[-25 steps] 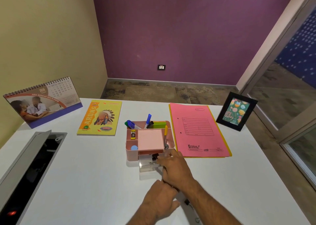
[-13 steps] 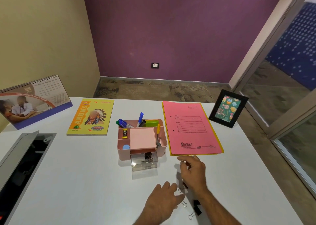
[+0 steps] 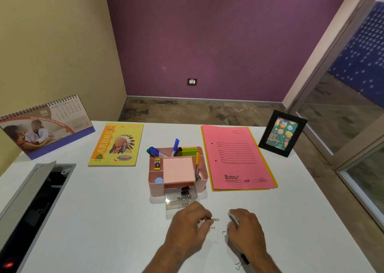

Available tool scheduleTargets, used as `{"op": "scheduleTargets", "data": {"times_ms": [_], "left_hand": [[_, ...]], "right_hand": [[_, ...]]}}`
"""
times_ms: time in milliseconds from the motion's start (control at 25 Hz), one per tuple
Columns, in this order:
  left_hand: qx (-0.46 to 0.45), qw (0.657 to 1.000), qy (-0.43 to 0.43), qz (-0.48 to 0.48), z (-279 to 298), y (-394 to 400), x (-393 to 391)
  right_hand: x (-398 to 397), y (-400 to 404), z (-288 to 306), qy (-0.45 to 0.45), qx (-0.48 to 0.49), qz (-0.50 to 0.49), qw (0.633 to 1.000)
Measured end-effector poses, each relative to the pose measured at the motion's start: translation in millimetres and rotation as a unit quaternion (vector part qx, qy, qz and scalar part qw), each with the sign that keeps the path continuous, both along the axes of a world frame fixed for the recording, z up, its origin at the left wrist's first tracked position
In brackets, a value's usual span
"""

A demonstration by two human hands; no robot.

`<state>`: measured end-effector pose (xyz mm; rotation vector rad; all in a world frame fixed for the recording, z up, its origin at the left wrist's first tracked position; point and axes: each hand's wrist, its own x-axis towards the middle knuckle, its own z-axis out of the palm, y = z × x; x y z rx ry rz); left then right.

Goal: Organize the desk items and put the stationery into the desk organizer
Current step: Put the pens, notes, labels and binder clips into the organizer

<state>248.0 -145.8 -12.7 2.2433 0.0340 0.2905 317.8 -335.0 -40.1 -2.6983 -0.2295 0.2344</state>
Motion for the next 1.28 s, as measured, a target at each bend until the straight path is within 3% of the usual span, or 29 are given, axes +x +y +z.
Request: {"op": "scheduleTargets", "data": {"times_ms": [160, 320, 600, 1000, 1280], "left_hand": [[0.009, 0.993, -0.102, 0.065, 17.2, 41.3, 23.2], [0.138, 0.989, -0.014, 0.059, 21.4, 77.6, 31.3], [0.293, 0.949, 0.093, -0.071, 26.7, 75.2, 41.9], [0.437, 0.877, 0.174, -0.094, 26.0, 73.6, 60.9], [0.477, 0.855, 0.172, -0.115, 28.5, 84.8, 60.6]], "right_hand": [[1.5, -6.4, -2.7, 0.047, -0.083, 0.096, 0.991], [3.9, -7.9, -3.9, 0.046, -0.136, 0.129, 0.981], [13.2, -6.0, -1.3, 0.054, -0.146, 0.122, 0.980], [14.7, -6.5, 5.6, 0.054, -0.133, 0.104, 0.984], [17.4, -10.2, 5.4, 0.053, -0.077, 0.037, 0.995]]}}
